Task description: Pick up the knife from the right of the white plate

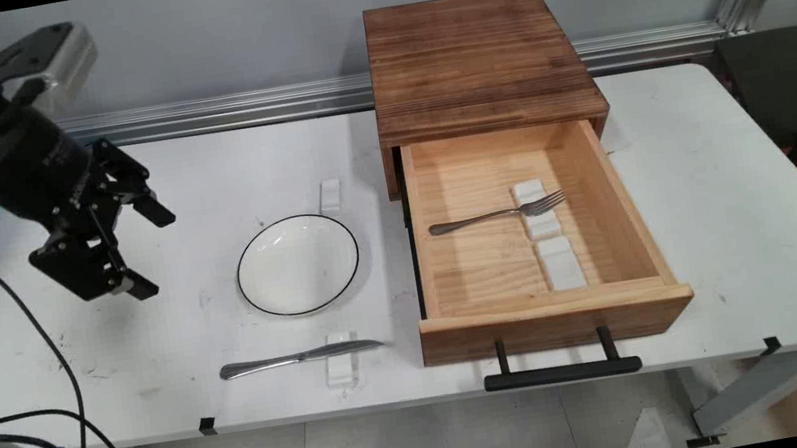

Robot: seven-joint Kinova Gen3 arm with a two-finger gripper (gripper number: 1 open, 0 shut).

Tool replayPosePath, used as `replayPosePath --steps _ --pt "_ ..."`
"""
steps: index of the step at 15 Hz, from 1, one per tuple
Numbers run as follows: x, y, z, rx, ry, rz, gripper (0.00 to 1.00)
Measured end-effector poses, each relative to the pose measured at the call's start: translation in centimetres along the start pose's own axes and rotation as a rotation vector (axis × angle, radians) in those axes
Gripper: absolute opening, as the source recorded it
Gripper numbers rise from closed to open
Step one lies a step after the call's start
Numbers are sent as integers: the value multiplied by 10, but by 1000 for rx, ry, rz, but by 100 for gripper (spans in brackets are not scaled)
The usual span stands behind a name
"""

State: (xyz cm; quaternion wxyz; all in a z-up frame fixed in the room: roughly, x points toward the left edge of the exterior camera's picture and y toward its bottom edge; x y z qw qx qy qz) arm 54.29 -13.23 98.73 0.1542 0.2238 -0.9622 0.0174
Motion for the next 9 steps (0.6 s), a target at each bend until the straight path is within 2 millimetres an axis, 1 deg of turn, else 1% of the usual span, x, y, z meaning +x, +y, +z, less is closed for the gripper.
replayPosePath --steps 3,5,9 --pt "-9 1 12 5 28 -17 100" --pt "-12 2 27 3 49 -20 100" --pt "-13 6 55 -1 77 -13 100"
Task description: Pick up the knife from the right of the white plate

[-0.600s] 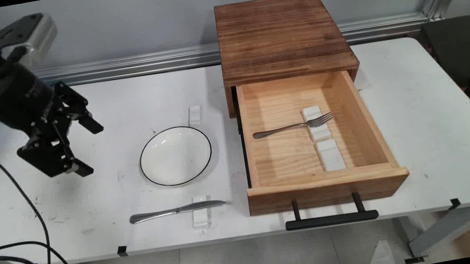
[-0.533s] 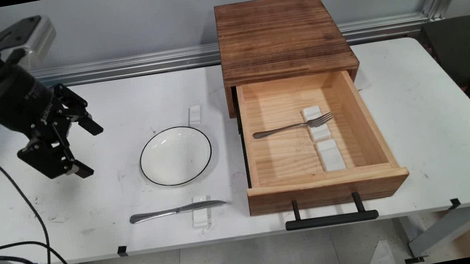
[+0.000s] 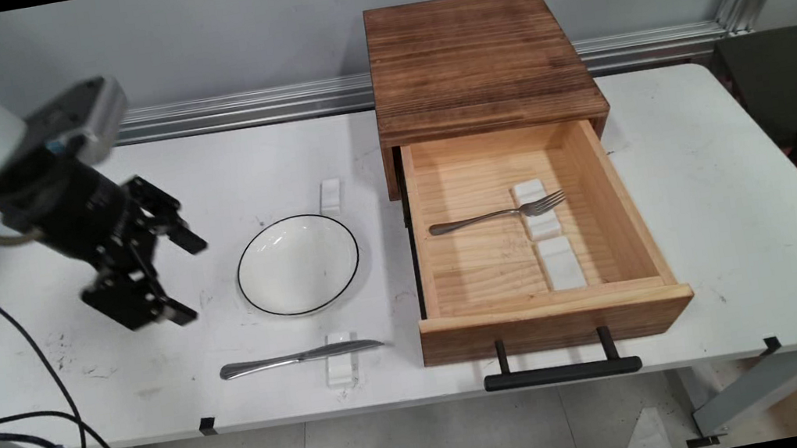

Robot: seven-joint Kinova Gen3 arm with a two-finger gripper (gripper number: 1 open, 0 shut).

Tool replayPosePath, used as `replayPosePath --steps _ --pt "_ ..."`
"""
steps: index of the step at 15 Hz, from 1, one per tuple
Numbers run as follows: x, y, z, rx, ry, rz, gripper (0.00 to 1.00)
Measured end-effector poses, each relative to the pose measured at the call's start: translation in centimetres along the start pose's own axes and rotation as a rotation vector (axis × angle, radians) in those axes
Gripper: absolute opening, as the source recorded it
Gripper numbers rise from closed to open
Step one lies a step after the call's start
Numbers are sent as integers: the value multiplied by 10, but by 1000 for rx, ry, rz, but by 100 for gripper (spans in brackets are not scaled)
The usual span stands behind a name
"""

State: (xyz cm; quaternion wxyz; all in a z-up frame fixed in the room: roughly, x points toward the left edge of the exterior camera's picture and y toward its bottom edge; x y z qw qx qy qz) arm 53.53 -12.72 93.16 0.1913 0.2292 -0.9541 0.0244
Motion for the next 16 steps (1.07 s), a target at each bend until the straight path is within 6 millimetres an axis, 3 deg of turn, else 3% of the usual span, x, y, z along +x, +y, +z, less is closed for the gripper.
replayPosePath --steps 11,16 --pt "3 11 97 24 0 4 100" --pt "5 18 127 33 -20 0 100"
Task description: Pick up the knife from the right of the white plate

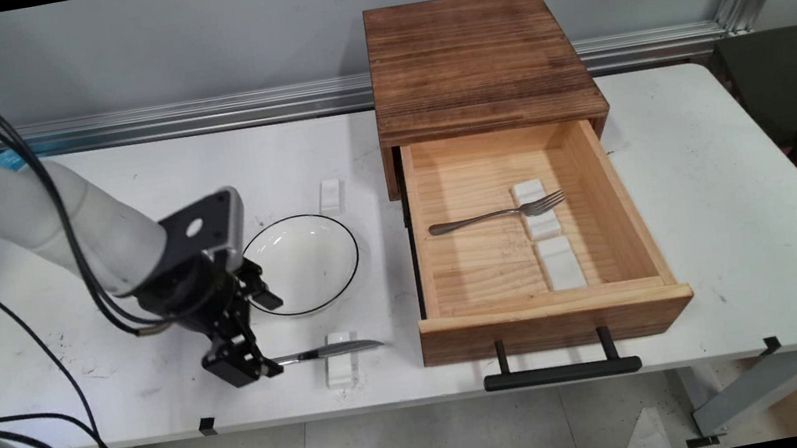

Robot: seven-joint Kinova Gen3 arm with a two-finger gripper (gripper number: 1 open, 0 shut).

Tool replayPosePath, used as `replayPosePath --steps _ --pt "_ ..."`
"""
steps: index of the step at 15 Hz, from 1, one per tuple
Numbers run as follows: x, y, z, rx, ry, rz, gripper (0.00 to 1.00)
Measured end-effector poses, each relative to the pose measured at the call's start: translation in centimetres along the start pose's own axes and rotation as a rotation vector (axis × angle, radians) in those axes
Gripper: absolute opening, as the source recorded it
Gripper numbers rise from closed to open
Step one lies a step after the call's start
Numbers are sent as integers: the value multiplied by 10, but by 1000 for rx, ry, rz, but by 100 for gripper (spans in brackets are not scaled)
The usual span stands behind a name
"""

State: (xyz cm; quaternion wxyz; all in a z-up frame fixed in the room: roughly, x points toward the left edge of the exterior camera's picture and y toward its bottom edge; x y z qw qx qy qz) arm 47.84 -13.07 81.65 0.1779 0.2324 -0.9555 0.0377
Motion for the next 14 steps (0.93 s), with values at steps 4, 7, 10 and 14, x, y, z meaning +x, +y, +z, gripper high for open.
replayPosePath --steps 4,7,10,14 --pt "0 4 19 7 -18 0 100" --pt "0 5 27 9 -28 0 100" --pt "0 7 36 11 -39 -2 100" --pt "-1 8 44 16 -48 -5 100"
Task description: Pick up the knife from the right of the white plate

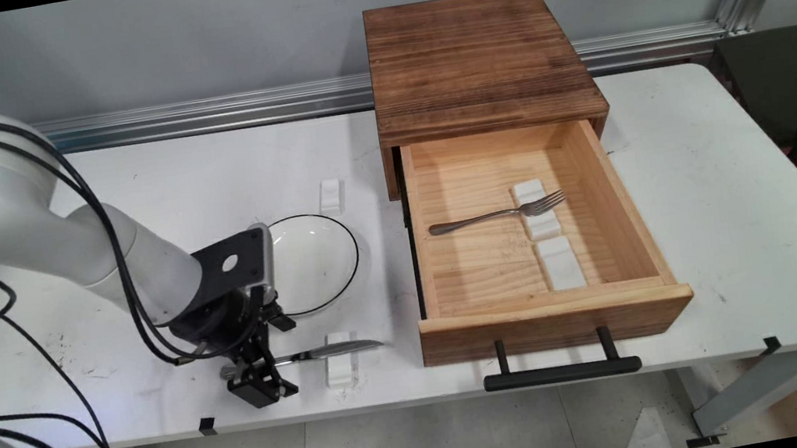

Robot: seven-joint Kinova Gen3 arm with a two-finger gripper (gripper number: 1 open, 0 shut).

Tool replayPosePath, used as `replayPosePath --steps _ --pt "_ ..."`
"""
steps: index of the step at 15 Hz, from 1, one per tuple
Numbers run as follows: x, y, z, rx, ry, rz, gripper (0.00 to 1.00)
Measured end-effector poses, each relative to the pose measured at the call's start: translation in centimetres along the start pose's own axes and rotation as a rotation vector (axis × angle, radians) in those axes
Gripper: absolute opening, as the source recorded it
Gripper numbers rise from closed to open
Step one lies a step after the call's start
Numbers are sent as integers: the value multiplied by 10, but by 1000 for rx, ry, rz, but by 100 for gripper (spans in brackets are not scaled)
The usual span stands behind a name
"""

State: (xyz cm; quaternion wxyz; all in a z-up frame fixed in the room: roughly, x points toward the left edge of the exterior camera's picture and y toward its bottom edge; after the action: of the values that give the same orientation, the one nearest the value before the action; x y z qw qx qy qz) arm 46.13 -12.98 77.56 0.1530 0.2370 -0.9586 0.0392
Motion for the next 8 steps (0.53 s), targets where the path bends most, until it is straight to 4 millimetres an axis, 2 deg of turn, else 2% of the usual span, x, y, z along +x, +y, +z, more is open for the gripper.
replayPosePath --steps 5,6,8 --pt "-1 -1 6 5 -9 1 100" --pt "-1 -1 8 5 -11 2 0" --pt "-1 -1 10 4 -15 4 0"
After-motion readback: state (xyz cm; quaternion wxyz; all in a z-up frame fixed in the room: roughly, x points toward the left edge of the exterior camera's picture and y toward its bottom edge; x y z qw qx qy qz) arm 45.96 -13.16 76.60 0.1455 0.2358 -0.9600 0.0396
